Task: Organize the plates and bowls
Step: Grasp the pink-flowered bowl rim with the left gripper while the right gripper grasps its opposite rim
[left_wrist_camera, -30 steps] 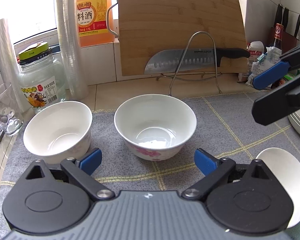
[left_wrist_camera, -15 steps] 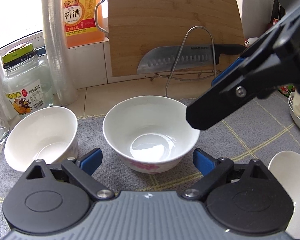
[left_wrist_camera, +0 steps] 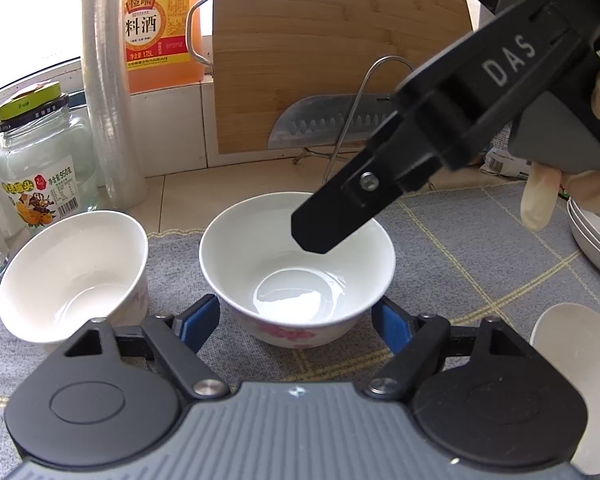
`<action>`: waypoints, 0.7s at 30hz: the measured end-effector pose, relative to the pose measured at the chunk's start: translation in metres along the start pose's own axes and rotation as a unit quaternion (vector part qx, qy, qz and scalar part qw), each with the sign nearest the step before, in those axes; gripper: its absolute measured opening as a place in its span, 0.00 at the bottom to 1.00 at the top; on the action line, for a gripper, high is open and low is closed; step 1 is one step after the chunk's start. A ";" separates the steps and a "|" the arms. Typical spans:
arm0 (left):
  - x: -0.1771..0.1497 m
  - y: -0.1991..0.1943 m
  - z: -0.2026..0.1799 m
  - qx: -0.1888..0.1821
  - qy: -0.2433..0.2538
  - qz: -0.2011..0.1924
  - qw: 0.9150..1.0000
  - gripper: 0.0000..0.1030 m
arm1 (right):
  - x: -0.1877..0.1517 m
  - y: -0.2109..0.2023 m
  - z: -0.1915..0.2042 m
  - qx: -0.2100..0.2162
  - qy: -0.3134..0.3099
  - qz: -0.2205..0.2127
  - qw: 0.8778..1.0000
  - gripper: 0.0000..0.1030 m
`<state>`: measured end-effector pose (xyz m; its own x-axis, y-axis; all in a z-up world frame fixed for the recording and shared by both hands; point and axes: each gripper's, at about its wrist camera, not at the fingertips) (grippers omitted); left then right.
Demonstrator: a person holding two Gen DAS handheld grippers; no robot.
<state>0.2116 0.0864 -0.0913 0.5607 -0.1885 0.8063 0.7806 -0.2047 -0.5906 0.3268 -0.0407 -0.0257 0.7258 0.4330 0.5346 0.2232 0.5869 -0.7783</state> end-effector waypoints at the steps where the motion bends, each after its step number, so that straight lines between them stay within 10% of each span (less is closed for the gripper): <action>1: 0.000 0.000 0.000 -0.001 -0.001 0.000 1.000 0.80 | 0.002 0.002 -0.001 0.002 0.000 0.000 1.000 1.00; 21: 0.001 0.001 0.000 0.001 0.011 -0.002 1.000 0.80 | 0.020 0.034 -0.018 0.023 0.010 0.018 1.000 0.80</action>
<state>0.2133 0.0856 -0.0910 0.5512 -0.2086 0.8079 0.7834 -0.2039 -0.5871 0.3608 -0.0246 -0.0470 0.7455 0.4411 0.4997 0.1668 0.6024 -0.7806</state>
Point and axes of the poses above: each gripper's, at about its wrist camera, not at the fingertips, and y roughly the way its jaws point, z to its left, x to its top, and after that the axes turned 6 degrees about x, right-handed
